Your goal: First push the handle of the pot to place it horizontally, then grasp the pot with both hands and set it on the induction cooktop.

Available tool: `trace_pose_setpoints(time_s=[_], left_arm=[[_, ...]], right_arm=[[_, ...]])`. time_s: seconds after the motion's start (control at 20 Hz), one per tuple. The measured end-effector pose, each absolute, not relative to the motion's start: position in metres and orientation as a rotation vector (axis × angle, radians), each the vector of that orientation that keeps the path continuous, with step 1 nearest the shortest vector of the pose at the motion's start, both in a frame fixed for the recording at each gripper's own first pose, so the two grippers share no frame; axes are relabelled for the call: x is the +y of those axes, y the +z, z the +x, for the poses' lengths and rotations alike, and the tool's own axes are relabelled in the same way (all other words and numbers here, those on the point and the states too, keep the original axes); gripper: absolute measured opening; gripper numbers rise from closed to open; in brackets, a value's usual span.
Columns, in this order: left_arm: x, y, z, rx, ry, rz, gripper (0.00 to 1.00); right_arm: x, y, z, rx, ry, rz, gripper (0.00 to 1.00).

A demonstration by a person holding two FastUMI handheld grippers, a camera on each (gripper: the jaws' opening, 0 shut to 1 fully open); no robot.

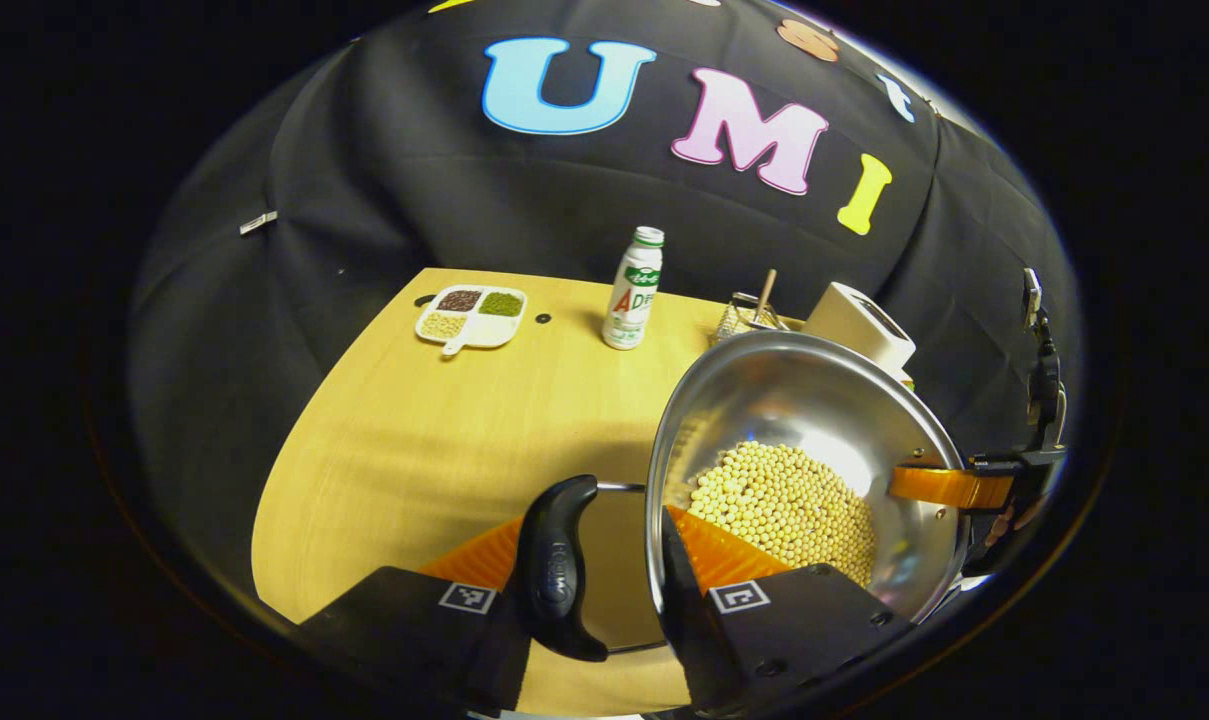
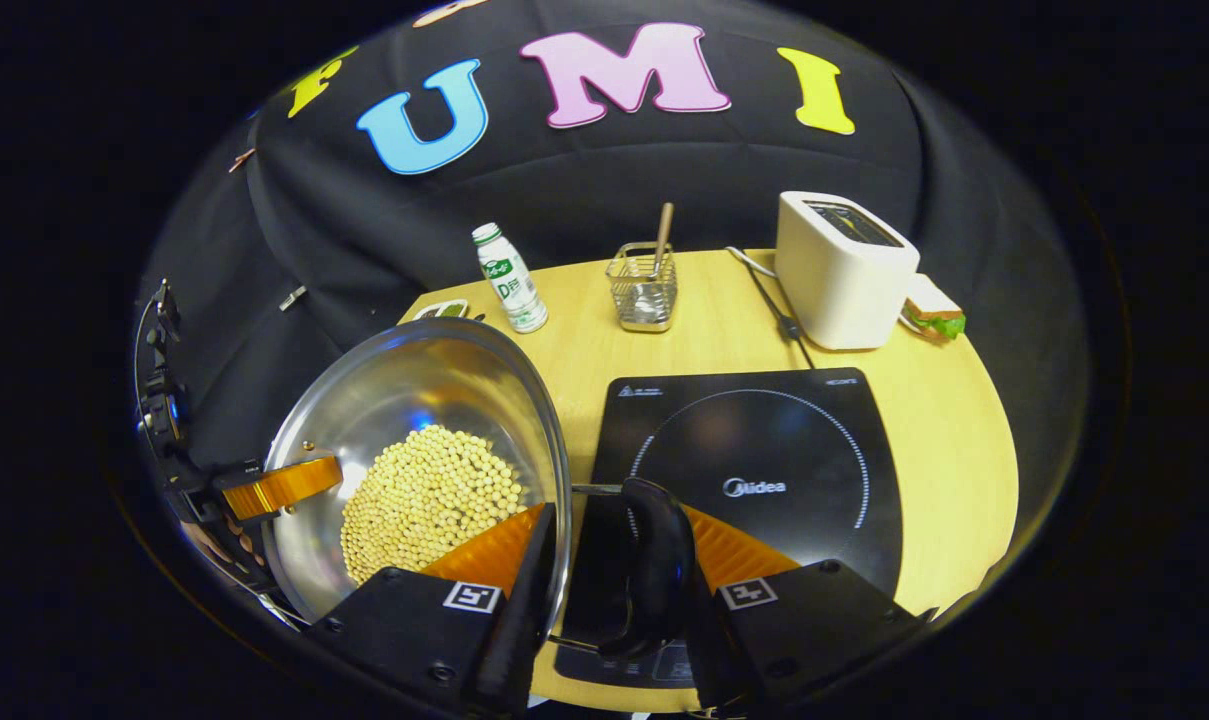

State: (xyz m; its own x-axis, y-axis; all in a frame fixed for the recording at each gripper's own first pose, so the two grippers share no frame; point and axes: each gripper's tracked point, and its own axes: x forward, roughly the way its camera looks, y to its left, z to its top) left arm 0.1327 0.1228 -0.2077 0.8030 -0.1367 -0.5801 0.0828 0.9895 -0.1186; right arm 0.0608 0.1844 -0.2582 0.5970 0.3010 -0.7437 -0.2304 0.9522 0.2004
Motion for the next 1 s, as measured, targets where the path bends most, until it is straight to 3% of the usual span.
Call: trace_pose_setpoints(time_s=[0.15, 0.2, 0.3, 0.4, 0.5, 0.55, 0.6, 0.65, 1.0], left_arm=[[0.091, -0.207, 0.137, 0.616, -0.144, -0.091, 0.63], [0.081, -0.208, 0.138, 0.61, -0.15, -0.09, 0.63], [0.061, -0.211, 0.141, 0.611, -0.161, -0.092, 0.63], [0.04, -0.215, 0.145, 0.615, -0.169, -0.095, 0.63], [0.02, -0.219, 0.151, 0.621, -0.176, -0.096, 0.63], [0.011, -0.221, 0.154, 0.625, -0.178, -0.093, 0.63], [0.004, -0.223, 0.157, 0.626, -0.181, -0.089, 0.63], [-0.004, -0.224, 0.16, 0.626, -0.183, -0.086, 0.62], [-0.051, -0.244, 0.181, 0.639, -0.175, -0.089, 0.63]], right_arm=[[0.153, -0.25, 0.065, 0.859, 0.289, 0.083, 0.6], [0.142, -0.25, 0.066, 0.857, 0.284, 0.081, 0.64], [0.122, -0.25, 0.069, 0.86, 0.275, 0.078, 0.6], [0.101, -0.25, 0.075, 0.858, 0.264, 0.076, 0.64], [0.084, -0.254, 0.081, 0.862, 0.255, 0.077, 0.6], [0.075, -0.255, 0.083, 0.866, 0.252, 0.079, 0.64], [0.067, -0.257, 0.085, 0.87, 0.249, 0.081, 0.6], [0.059, -0.259, 0.089, 0.873, 0.244, 0.084, 0.64], [0.013, -0.28, 0.115, 0.887, 0.234, 0.086, 0.64]])
